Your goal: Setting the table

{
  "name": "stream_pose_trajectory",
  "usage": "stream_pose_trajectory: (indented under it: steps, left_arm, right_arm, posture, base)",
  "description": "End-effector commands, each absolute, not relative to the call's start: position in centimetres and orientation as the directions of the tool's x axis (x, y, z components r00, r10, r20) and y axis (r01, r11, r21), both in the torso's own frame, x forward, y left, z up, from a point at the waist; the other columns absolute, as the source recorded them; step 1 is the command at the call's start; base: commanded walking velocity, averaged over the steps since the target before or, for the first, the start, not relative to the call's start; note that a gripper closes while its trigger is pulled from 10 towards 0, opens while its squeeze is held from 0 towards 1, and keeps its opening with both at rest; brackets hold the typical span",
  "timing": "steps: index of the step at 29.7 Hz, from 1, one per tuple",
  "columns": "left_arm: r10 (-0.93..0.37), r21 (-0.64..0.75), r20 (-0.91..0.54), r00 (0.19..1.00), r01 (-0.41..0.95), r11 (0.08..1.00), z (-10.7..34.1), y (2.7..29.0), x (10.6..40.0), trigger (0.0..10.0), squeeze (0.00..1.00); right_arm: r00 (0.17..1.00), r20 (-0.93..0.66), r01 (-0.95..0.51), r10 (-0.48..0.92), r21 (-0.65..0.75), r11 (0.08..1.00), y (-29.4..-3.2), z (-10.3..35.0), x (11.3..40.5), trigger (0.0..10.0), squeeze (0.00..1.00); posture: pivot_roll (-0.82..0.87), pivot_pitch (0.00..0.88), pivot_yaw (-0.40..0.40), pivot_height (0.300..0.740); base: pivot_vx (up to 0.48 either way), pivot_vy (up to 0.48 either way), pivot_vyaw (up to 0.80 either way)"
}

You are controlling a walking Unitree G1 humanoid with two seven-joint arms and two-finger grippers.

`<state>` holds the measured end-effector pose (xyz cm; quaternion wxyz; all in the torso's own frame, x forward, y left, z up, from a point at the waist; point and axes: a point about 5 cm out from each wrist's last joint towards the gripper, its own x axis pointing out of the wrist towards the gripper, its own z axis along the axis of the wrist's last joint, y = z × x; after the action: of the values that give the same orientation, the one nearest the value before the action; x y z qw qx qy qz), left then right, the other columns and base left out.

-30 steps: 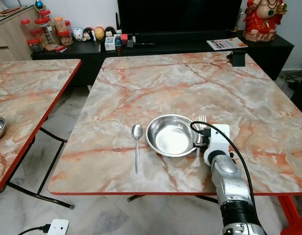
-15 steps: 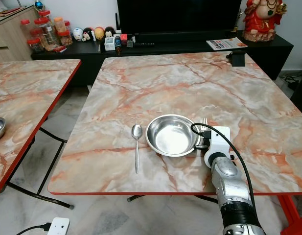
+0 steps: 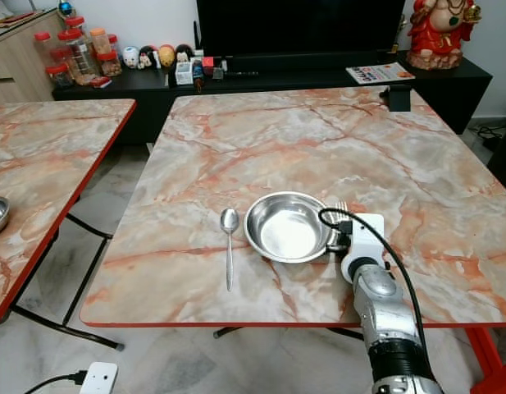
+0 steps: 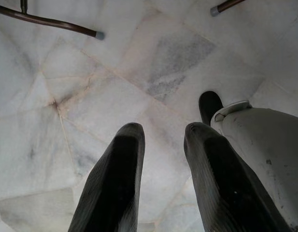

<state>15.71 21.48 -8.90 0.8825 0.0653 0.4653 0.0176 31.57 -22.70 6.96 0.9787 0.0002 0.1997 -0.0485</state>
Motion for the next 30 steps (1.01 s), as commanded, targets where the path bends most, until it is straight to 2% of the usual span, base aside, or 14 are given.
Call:
stream_pose_trajectory:
  steps: [1,30]
  left_arm:
    - [0.090,0.129,-0.815,0.573,0.028,0.991,-8.8,21.7,15.9,10.0,0.00]
    - [0.075,0.114,-0.814,0.576,0.033,0.993,-8.7,21.5,16.2,10.0,0.00]
  right_arm:
    - [0.917,-0.386,0.098,-0.099,-0.021,0.995,-22.6,7.2,31.9,10.0,0.00]
    - [0.951,-0.278,0.139,-0.134,-0.002,0.990,-22.6,9.2,32.6,10.0,0.00]
  posture:
    - [-0.07,0.000,0.066,0.740]
    - [-0.07,0.000,0.068,0.740]
  base:
    - [0.000,0.000,0.00]
    - [0.000,0.000,0.00]
